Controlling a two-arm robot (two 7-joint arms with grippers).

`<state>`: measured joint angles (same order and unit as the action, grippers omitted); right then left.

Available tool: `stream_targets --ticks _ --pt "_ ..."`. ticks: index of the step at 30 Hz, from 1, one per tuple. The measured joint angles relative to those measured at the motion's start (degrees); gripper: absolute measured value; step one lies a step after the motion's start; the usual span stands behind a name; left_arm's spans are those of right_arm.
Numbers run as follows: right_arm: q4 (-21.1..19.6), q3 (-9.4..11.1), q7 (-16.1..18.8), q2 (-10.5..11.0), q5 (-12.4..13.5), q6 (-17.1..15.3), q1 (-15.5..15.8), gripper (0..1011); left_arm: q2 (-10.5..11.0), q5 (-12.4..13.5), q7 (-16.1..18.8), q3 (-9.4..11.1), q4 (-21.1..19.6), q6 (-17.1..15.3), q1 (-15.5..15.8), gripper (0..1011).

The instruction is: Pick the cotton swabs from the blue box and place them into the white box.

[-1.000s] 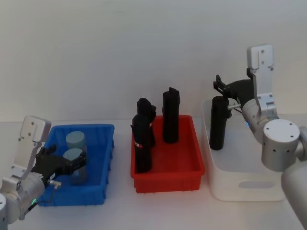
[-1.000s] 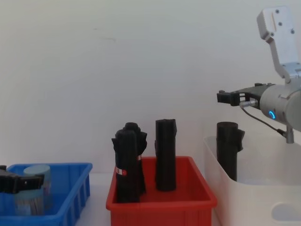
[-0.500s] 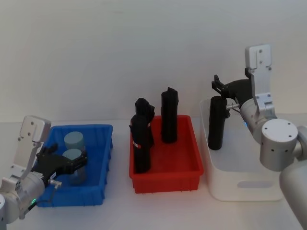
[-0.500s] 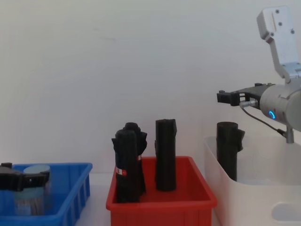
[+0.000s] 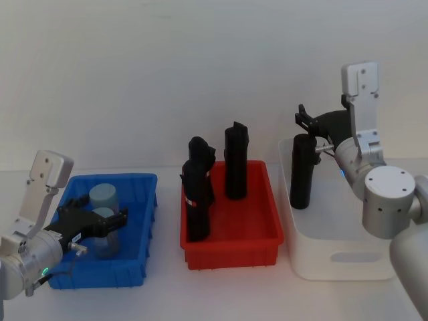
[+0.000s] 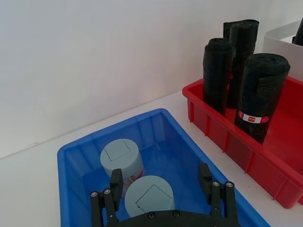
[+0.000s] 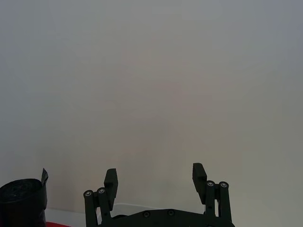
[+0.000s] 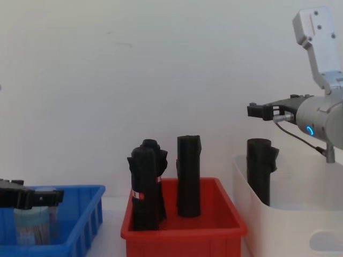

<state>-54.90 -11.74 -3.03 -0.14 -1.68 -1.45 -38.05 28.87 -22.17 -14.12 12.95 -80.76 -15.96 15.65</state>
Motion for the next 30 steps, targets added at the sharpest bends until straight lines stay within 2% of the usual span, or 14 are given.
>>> stream_targets --ticks 15,30 --pt "0.0 0.0 0.0 0.0 0.0 0.0 0.0 1002 0.14 -0.69 -2.0 -0.6 2.32 -4.11 1.6 1003" --pt "0.0 0.0 0.0 0.0 0.0 0.0 0.0 1002 -1.02 1.03 -3.75 0.39 5.64 -5.06 3.44 1003"
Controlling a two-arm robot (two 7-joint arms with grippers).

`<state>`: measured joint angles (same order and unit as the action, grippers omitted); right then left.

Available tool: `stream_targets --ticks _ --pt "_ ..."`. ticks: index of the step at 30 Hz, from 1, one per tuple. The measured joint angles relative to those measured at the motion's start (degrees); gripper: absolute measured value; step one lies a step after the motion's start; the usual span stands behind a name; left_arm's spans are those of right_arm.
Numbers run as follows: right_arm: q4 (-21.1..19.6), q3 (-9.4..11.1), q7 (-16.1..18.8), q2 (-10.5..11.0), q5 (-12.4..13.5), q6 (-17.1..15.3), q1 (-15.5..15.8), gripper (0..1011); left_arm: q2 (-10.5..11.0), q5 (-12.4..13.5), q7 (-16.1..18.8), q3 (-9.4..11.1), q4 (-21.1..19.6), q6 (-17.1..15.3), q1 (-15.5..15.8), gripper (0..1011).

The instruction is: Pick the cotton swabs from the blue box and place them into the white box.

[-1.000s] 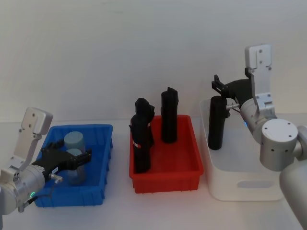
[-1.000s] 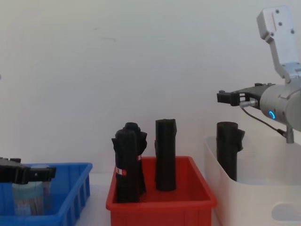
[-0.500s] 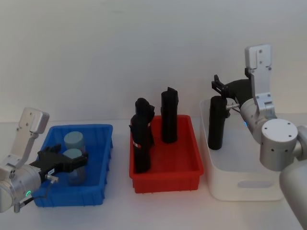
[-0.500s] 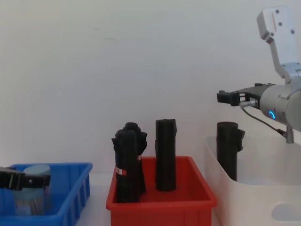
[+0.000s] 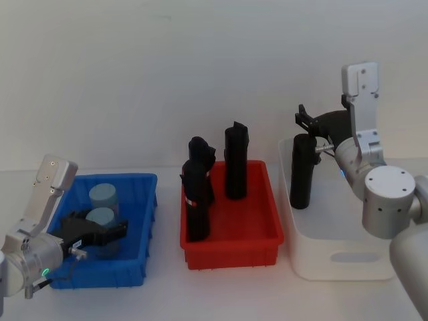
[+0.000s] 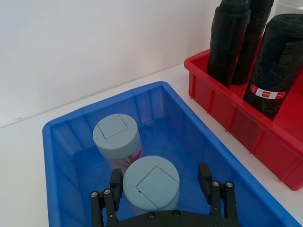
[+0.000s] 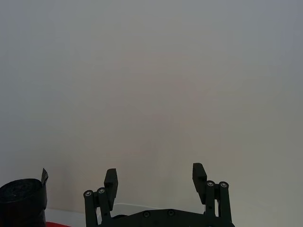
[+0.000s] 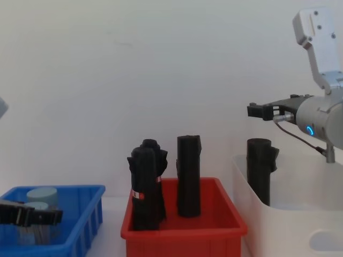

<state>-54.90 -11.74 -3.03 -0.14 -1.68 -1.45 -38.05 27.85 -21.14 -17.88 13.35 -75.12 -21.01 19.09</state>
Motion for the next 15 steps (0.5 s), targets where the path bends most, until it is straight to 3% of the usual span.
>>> stream_targets --ticks 15 --pt "0.0 0.0 0.0 0.0 0.0 0.0 0.0 1002 -0.77 1.67 -0.01 0.71 1.77 -0.42 1.03 968"
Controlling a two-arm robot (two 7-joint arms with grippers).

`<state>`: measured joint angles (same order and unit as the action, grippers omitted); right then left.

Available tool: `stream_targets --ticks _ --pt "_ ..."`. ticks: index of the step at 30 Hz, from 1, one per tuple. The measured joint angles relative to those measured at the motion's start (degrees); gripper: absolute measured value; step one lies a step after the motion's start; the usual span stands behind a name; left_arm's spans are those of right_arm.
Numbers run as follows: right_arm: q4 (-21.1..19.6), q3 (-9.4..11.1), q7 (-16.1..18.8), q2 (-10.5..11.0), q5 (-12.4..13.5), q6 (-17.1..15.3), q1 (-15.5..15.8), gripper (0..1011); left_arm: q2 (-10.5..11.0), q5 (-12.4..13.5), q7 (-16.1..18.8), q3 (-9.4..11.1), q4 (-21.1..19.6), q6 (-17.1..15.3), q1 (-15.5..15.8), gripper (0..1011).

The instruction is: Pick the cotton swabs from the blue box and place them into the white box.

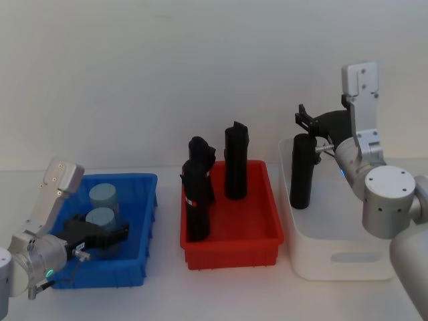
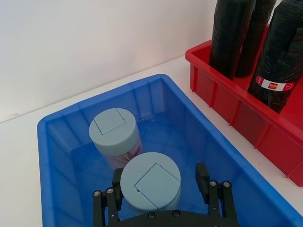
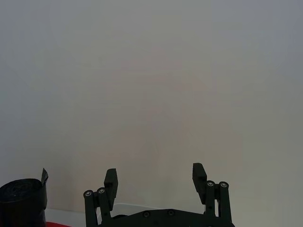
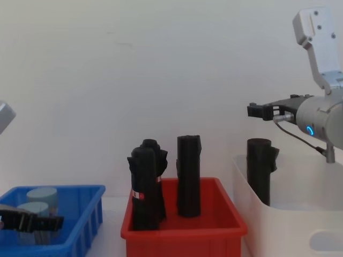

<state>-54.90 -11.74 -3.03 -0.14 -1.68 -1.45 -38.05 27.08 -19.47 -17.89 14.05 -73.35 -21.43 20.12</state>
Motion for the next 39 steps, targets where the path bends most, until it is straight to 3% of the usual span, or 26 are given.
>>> stream_targets --ticks 12,27,39 --pt "0.0 0.0 0.0 0.0 0.0 0.0 0.0 1002 -0.2 0.47 0.0 0.18 0.49 -0.11 0.27 666" --pt "0.0 0.0 0.0 0.0 0.0 0.0 0.0 1002 -0.28 0.51 0.03 0.23 0.65 0.0 0.36 666" --pt "0.0 0.0 0.0 0.0 0.0 0.0 0.0 1002 -0.25 -3.42 -1.02 -0.49 0.14 5.01 -0.25 666"
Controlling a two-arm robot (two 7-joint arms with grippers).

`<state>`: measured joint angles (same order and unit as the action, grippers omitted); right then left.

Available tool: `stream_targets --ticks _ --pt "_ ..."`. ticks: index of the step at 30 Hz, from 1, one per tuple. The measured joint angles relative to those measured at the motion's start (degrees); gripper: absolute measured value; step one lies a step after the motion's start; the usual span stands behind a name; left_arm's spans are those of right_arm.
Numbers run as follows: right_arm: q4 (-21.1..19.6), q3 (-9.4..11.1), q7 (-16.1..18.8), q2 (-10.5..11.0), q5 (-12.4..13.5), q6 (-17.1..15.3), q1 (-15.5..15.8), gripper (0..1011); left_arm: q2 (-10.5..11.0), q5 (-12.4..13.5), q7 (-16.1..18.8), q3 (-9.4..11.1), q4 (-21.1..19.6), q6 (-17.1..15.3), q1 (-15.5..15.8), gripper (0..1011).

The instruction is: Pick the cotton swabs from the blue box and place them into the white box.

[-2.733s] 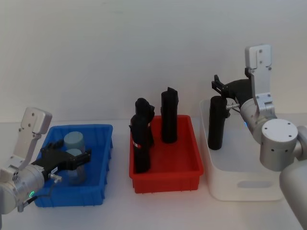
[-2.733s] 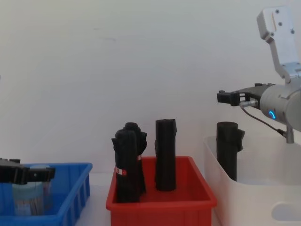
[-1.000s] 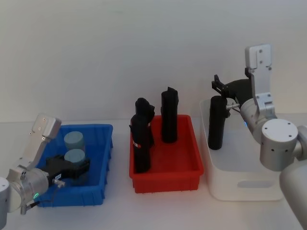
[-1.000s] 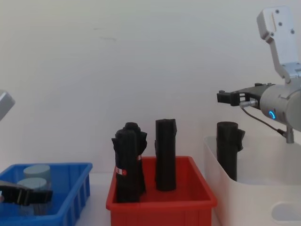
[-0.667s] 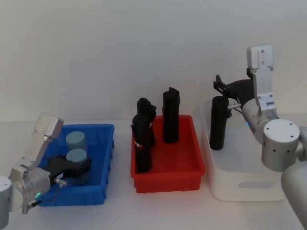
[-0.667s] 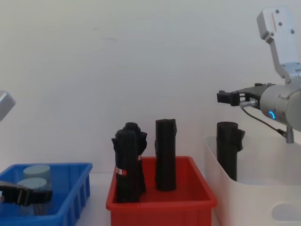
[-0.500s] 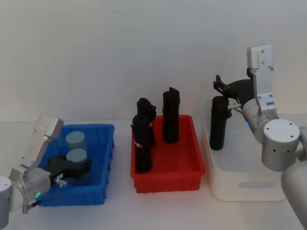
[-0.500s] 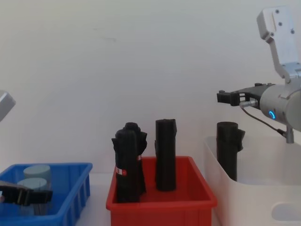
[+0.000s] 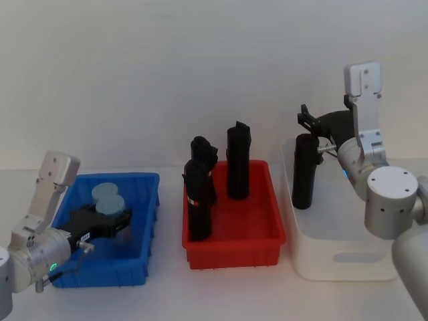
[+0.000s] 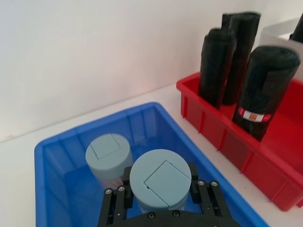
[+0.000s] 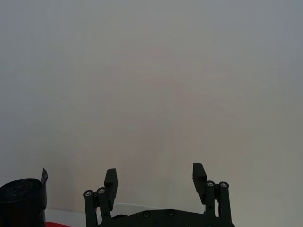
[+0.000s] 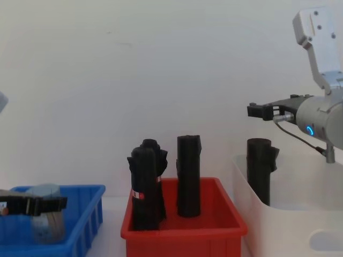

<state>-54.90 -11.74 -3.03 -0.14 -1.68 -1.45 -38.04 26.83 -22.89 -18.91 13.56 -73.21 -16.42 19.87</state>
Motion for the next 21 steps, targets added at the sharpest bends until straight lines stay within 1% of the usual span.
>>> stream_targets --ticks 4,12,17,21 --pt "0.0 0.0 0.0 0.0 0.0 0.0 0.0 1002 0.19 -1.32 -0.65 -0.45 -1.11 2.51 -0.19 666" --pt "0.55 0.09 -0.25 0.02 -0.36 0.26 -0.13 1002 0.58 -1.86 -1.47 -0.98 -3.94 5.73 -0.25 666" --pt "1.02 0.1 -0.42 0.0 -0.69 1.04 -0.31 1002 0.75 -1.16 -2.1 -1.2 -6.05 7.49 0.16 666" --pt "0.93 0.07 0.62 0.0 -0.67 1.79 -0.32 1002 0.74 0.32 -3.02 -1.24 -7.84 8.78 1.06 666"
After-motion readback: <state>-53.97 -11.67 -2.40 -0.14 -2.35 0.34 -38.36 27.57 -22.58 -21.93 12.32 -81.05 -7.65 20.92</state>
